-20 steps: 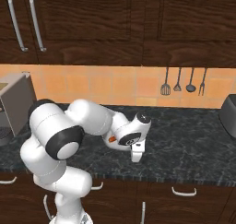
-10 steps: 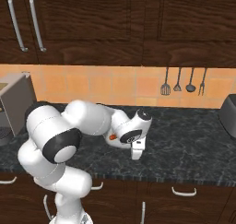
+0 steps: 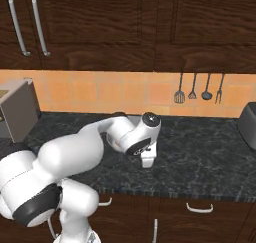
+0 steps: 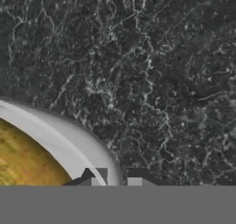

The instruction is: Take the meat container that has the shrimp and place it on the second highest rack of the freezer. Then take the vegetable container that has the cucumber and carrot and place it on the highest rack of the freezer.

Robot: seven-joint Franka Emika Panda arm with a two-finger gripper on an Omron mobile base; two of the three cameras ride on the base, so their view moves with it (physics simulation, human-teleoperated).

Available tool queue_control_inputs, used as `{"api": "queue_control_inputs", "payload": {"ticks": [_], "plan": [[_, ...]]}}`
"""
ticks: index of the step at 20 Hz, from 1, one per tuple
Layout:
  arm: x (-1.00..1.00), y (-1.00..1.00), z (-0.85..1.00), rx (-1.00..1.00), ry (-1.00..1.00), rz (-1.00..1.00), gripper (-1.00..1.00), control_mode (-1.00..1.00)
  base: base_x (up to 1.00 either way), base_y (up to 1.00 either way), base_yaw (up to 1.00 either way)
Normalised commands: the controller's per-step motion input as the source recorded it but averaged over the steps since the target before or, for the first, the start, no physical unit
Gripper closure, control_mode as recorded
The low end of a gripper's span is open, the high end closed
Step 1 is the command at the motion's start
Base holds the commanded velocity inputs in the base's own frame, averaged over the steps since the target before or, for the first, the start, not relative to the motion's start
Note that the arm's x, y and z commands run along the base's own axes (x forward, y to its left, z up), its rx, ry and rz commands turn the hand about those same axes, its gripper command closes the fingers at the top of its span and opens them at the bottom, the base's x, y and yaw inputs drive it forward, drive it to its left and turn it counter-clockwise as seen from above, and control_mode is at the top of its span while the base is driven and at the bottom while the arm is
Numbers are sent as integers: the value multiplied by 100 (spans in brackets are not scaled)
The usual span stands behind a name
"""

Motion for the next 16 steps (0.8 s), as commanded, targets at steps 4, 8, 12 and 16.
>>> {"api": "queue_control_inputs", "payload": {"ticks": [4,8,12,16], "plan": [[-78,58,60,0,4,-5,100,-100,0,0,0],[-86,70,49,5,0,-11,100,-100,0,0,0],[-83,86,34,2,0,-4,100,-100,0,0,0],[-72,67,39,-1,-2,0,100,-100,0,0,0]]}}
